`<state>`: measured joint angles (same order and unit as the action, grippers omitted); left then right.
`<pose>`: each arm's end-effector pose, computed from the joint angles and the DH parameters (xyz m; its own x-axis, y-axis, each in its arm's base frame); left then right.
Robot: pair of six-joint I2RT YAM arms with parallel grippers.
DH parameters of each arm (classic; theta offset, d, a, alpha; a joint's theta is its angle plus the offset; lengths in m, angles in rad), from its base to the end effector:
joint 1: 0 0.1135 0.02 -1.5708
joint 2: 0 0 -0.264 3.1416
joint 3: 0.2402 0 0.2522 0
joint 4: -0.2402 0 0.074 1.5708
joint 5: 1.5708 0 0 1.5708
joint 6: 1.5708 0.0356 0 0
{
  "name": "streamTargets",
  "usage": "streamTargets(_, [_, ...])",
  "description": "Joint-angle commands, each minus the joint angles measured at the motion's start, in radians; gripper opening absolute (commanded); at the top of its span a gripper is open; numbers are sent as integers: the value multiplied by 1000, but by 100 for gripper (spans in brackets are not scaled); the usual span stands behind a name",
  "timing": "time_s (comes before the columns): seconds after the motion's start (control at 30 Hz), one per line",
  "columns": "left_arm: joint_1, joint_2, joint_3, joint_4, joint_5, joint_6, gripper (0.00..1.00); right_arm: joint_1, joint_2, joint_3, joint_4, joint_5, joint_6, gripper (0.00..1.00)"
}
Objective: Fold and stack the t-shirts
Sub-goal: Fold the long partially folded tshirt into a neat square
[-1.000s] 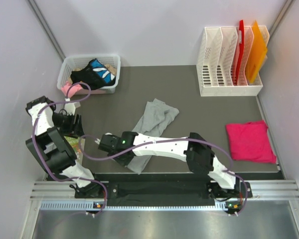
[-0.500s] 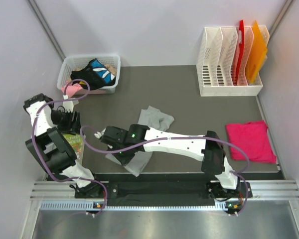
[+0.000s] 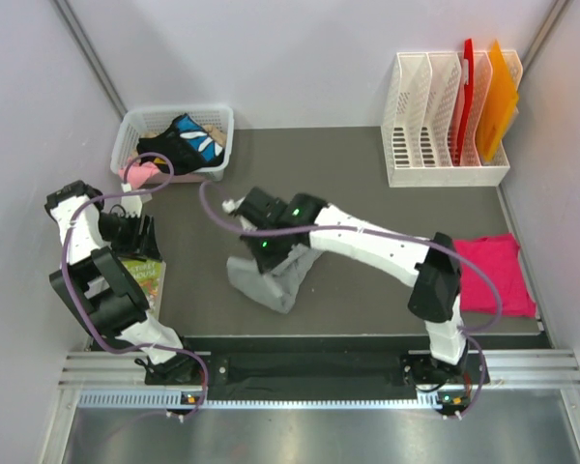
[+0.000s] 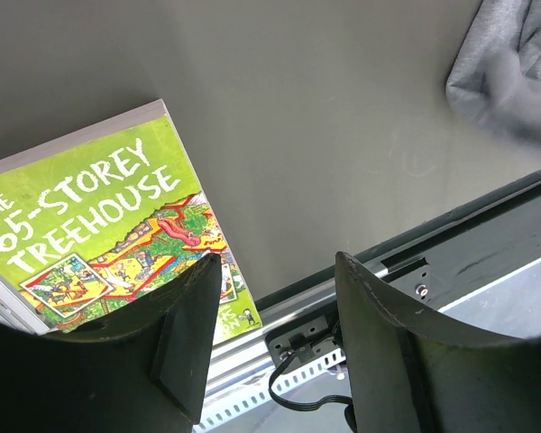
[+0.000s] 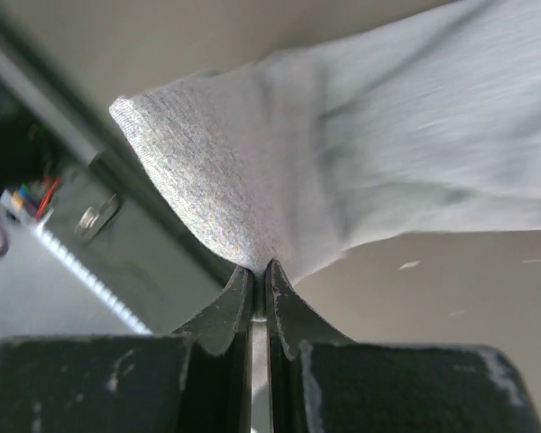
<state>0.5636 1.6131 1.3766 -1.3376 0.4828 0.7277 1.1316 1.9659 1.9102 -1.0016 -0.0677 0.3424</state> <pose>0.2481 0.1372 0.2727 -0.9468 0.0986 -0.3063 0.2080 0.9138 -0.3489 0.1778 0.3842 0.3080 -0.6568 -0.6103 -0.4429 -0.7396 0.6360 0.2204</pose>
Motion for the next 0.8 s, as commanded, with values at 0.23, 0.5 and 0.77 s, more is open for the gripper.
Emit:
streamTargets(0.23, [-1, 2, 41, -123, 27, -16, 58, -202, -33, 20, 66, 6, -144, 0])
streamTargets(0.5, [1, 4, 26, -120, 17, -16, 58, -302, 30, 20, 90, -14, -189, 0])
streamTargets(0.77, [-1, -9, 1, -120, 10, -4, 58, -392, 83, 16, 127, -24, -214, 0])
